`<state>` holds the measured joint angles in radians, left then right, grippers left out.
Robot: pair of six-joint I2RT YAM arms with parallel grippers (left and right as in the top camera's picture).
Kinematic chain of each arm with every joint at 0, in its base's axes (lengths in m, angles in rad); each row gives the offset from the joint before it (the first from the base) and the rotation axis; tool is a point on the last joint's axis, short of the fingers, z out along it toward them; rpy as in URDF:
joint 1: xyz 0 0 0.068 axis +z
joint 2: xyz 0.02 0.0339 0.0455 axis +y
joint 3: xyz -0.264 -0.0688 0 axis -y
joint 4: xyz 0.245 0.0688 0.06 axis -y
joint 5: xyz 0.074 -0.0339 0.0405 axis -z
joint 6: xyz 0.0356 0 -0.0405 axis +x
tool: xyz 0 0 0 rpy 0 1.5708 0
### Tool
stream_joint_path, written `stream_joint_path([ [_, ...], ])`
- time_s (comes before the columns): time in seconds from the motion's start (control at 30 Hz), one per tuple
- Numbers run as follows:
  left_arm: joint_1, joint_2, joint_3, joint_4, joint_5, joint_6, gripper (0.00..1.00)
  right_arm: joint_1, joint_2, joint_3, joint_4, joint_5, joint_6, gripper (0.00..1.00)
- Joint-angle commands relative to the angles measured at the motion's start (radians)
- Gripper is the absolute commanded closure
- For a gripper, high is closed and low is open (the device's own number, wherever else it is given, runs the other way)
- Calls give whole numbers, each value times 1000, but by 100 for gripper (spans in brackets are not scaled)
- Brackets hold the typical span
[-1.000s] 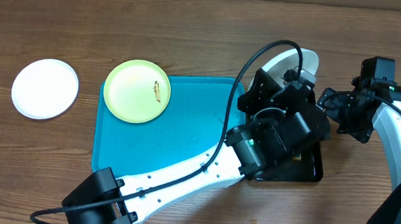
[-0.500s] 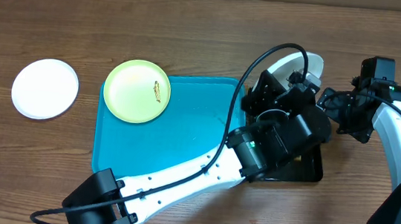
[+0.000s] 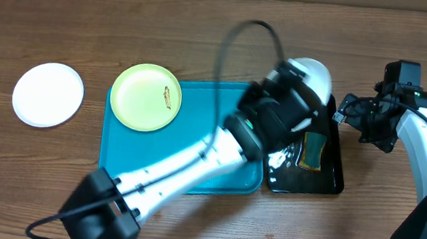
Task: Clean dirty plates on tray and stack at the side
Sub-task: 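Swing the held white plate with the left gripper to the table's left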
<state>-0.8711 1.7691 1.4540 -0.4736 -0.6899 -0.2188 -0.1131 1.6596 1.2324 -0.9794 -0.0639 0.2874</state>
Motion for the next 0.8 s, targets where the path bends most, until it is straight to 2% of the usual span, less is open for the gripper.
stream_joint_path([
  [0.0, 169, -73, 30, -52, 248, -170, 96, 0, -8, 26, 5, -5, 1, 0],
  [0.2, 525, -120, 30, -196, 547, -244, 96, 0, -8, 26, 5, -5, 1, 0],
  [0.23, 655, -122, 30, -252, 608, -264, 96, 0, -8, 26, 5, -5, 1, 0],
  [0.27, 716, -122, 30, -280, 627, -270, 96, 0, -8, 26, 5, -5, 1, 0],
  [0.4, 986, -120, 28, -408, 643, -306, 96, 0, -8, 26, 5, -5, 1, 0],
  [0.6, 1319, -120, 15, -455, 646, -330, 96, 0, -8, 26, 5, -5, 1, 0],
  [0.77, 1474, -114, -23, -415, 626, -346, 96, 0, -8, 26, 5, -5, 1, 0],
])
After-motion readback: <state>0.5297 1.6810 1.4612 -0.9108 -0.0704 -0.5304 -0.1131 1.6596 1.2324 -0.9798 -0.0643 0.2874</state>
